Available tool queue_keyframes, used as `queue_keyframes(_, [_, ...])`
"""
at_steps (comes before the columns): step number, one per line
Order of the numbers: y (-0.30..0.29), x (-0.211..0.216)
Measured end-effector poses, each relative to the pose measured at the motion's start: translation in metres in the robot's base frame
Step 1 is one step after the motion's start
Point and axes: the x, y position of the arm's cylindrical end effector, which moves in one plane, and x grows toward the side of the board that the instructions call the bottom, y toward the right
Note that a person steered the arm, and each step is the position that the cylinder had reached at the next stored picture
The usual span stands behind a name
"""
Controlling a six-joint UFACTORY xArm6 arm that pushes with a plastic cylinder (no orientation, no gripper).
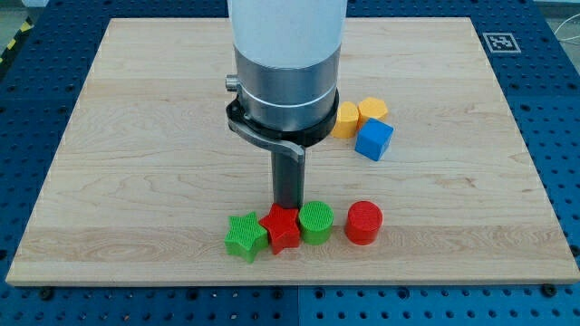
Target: Point your arm at the blue cube
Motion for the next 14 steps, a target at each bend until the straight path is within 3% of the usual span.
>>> queue_keyframes(2, [-0.001, -0.059])
queue_keyframes(5, [-0.001, -0.078])
queue_keyframes(9, [-0.012, -0.149])
queue_keyframes(12, [0.025, -0.183])
queue_keyframes(14, [0.079, -0.198])
